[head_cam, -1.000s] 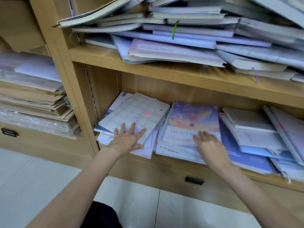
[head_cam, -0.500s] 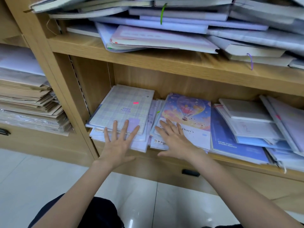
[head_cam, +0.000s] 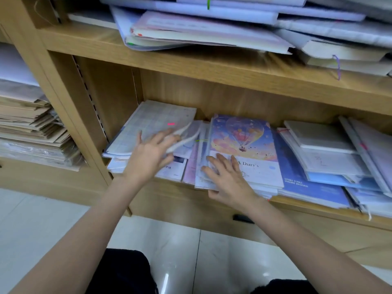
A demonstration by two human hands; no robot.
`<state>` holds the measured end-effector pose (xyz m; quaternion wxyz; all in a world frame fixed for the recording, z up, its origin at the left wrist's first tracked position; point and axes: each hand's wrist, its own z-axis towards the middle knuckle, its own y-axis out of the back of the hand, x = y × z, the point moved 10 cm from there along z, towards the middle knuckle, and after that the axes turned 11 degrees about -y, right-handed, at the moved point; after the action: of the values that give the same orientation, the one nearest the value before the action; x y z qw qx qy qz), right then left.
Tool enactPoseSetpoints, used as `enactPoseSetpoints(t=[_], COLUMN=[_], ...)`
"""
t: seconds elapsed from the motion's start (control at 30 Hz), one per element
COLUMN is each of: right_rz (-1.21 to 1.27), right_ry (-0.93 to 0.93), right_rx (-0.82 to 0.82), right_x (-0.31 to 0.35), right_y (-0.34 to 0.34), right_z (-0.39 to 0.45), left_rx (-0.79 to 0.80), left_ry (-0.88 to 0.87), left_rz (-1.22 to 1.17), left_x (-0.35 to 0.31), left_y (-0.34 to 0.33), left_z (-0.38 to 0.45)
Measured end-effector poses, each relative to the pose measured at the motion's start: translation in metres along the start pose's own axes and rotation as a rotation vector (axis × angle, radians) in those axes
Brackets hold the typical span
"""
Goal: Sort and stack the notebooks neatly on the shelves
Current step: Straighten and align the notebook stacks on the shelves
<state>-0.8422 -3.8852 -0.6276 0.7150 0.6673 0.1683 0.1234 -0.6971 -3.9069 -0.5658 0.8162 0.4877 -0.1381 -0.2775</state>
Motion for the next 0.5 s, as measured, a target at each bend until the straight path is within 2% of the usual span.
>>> enactPoseSetpoints(t=[0.07, 0.17, 0.23, 0.3, 0.37, 0.43, 0.5], right_rz=[0.004, 0.095, 0.139, 0.070, -0.029, -0.067, 0.096], right_ry=[0.028, 0.052, 0.005, -0.005, 0.007, -0.015, -0.035], right_rx=[-0.105, -0.266, -0.307, -0.224, -0.029, 0.077, 0.078], right_x=[-0.001, -0.003, -0.012, -0.013, -0.004, -0.004, 0.001], right_y=[-0.001, 0.024, 0.039, 0.040, 0.025, 0.013, 0.021], right_z=[-0.009, -0.011, -0.003, 0.004, 0.004, 0.001, 0.006], left_rx=[-0.073, -0.119, -0.085, 0.033, 0.191, 0.153, 0.019], left_ry=[0.065, 0.130, 0.070, -0.091, -0.158, -0.141, -0.070], left_rz=[-0.010, 0.124, 0.237, 0.319, 0.324, 0.313, 0.221], left_x=[0.015, 0.035, 0.028, 0.003, -0.018, -0.016, -0.004], left_y=[0.017, 0.034, 0.026, -0.012, -0.054, -0.052, -0.024], left_z=[0.007, 0.013, 0.010, -0.007, -0.034, -0.040, -0.026])
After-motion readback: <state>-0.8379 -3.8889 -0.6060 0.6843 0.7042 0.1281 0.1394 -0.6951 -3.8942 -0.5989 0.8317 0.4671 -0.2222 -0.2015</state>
